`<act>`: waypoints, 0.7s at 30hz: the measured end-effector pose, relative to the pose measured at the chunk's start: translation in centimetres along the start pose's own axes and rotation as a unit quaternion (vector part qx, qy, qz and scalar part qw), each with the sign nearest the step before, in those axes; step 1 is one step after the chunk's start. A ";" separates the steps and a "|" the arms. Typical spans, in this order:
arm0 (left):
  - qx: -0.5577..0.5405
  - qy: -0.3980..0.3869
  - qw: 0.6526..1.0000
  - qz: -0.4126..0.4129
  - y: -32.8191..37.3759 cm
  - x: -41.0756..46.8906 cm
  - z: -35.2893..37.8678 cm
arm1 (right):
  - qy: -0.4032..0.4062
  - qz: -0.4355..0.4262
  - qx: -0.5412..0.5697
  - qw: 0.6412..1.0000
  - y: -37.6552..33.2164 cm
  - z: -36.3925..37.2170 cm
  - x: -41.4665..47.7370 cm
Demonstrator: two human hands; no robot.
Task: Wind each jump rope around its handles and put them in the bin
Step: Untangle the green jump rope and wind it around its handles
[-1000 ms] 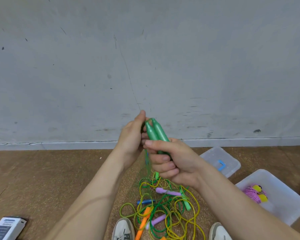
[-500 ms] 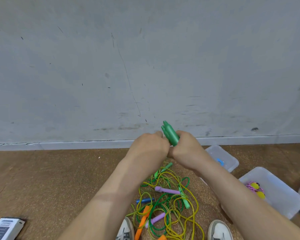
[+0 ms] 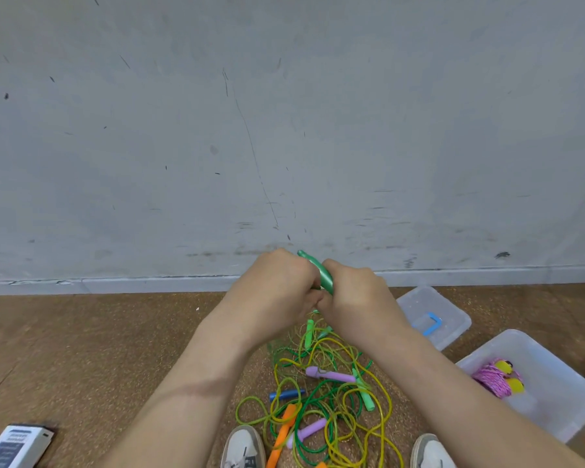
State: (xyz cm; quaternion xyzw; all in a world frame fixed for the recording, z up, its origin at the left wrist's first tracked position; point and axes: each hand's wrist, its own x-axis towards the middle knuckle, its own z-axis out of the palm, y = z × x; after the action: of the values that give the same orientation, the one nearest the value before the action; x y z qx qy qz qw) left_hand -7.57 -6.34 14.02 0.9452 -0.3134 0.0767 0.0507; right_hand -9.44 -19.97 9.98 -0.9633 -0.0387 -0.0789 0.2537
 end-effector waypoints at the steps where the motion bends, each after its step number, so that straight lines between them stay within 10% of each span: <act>1: -0.028 0.004 1.000 -0.011 0.0 -0.1 0.0 | -0.007 0.001 -0.004 1.000 -0.1 0.1 0.0; 10: -0.273 -0.010 0.956 -0.110 -1.3 -1.1 -1.0 | -0.262 -0.081 0.015 0.962 -0.4 -1.4 -0.4; 21: -0.685 -0.129 0.710 -0.099 -3.0 -1.0 0.4 | -0.392 -0.031 0.364 0.845 -0.7 -4.5 -1.5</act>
State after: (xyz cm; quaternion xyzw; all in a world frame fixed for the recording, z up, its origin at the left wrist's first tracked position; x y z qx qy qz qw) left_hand -6.53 -3.41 13.28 0.6777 -0.1877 -0.2872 0.6503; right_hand -11.57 -21.64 13.97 -0.7510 -0.1904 0.3172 0.5469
